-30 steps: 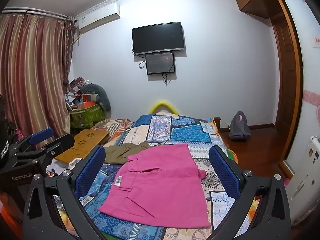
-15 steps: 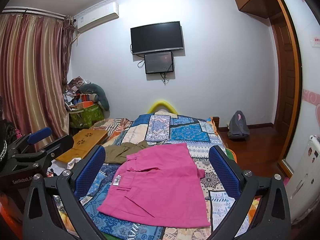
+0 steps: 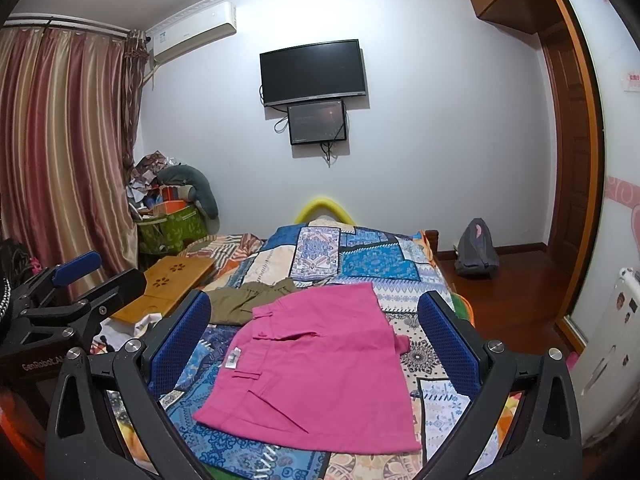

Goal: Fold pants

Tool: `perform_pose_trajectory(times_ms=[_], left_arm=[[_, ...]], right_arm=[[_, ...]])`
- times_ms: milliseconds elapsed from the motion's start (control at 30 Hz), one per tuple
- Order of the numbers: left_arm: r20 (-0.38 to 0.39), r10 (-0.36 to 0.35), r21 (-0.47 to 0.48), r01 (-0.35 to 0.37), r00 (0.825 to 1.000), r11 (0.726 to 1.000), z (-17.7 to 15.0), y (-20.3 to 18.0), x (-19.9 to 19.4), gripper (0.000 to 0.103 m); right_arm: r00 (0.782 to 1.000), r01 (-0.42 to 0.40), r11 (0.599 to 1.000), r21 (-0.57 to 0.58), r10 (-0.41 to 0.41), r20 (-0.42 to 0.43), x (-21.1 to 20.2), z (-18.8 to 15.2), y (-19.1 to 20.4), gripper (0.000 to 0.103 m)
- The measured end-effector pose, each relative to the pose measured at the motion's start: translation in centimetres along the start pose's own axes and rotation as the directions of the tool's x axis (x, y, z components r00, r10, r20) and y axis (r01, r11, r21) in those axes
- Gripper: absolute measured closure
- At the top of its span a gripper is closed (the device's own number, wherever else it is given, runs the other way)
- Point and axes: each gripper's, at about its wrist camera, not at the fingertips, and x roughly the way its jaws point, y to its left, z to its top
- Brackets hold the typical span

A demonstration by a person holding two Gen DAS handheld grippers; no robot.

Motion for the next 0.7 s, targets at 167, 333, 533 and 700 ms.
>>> perform_pose_trajectory(times_ms=[167, 333, 533, 700], left_arm=[[-0.007, 0.0, -0.008, 0.0, 1.0, 1.0, 0.11, 0.21, 0.22, 0.0], [-0.016, 0.0, -0.019, -0.001, 1.0, 1.0, 0.13, 0.37, 0.49, 0.0], [-0.021, -0.004, -0.023, 0.003, 1.0, 1.0, 0.13, 0.44, 0.75, 0.0], [-0.019, -0.002, -0.014, 0.002, 1.0, 1.0, -0.01, 0.37, 0.69, 0.0]], right_arm=[[1.0, 0.0, 1.0, 0.0, 0.0, -0.001, -0.01, -0.05, -0.02, 0.0], [1.0, -0.005, 1.0, 0.002, 0.005, -0.002, 0.0, -0.08, 0.03, 0.0], [1.0, -0.003, 1.0, -0.001, 0.003, -0.002, 0.02, -0.11, 0.08, 0.0], [1.0, -0.005, 1.0, 0.003, 0.005, -0.009, 0.17, -0.24, 0.14, 0.0]])
